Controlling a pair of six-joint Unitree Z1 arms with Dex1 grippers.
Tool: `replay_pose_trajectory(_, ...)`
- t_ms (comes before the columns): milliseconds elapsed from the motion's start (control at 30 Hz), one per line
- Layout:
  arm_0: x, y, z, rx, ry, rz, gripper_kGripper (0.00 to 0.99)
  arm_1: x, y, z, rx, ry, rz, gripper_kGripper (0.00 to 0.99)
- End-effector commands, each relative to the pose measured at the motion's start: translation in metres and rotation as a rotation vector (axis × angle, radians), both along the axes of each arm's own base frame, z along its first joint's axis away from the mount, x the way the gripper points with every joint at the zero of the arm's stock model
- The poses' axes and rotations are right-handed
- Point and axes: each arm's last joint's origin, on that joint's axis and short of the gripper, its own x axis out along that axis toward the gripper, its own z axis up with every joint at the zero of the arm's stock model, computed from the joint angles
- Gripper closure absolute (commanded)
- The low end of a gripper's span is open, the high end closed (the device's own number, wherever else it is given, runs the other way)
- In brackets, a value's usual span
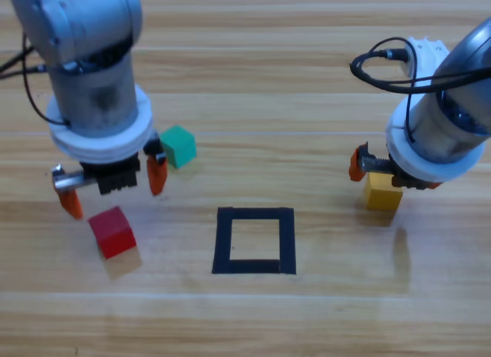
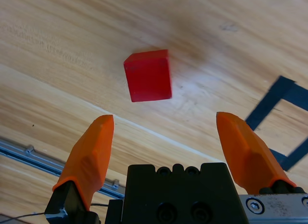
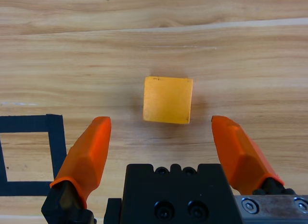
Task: Stack the blocks in the rectangular block: red at the bottom, yellow in the middle, green on top
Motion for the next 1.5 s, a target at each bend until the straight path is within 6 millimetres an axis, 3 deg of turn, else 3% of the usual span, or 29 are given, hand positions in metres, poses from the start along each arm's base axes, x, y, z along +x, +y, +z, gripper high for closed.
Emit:
replay_pose_trajectory(33,0.016,0.011,-0.036,0.046,0.104,0.091,0.079,0.009,-0.004,-0.028,-0.041,0.081,-0.032,0.068)
replay_pose_trajectory(400,0.037,0.035,-0.05,-0.009,0.132,0.189,0.062,0.027,-0.005,-0.05,-0.053,0.129,-0.064,0.068)
replay_pose_trajectory(800,0.033,0.045,-0.083,-0.076,0.124,0.184,0.053,0.036,-0.007,-0.061,-0.053,0.154,-0.081,0.076)
replay_pose_trajectory(967,0.032,0.044,-0.085,-0.08,0.121,0.173,0.044,0.035,-0.011,-0.061,-0.05,0.166,-0.083,0.297)
replay_pose_trajectory(1100,0.033,0.044,-0.088,-0.082,0.119,0.16,0.05,0.035,-0.009,-0.058,-0.034,0.172,-0.065,0.676)
replay_pose_trajectory(1167,0.034,0.043,-0.09,-0.081,0.121,0.151,0.065,0.035,-0.009,-0.056,-0.029,0.169,-0.058,0.768)
replay_pose_trajectory(1267,0.035,0.043,-0.092,-0.081,0.122,0.142,0.103,0.032,-0.012,-0.047,-0.013,0.163,-0.052,0.803)
replay_pose_trajectory(1500,0.035,0.043,-0.095,-0.074,0.126,0.128,0.226,0.005,-0.032,0.013,0.052,0.059,0.022,0.803)
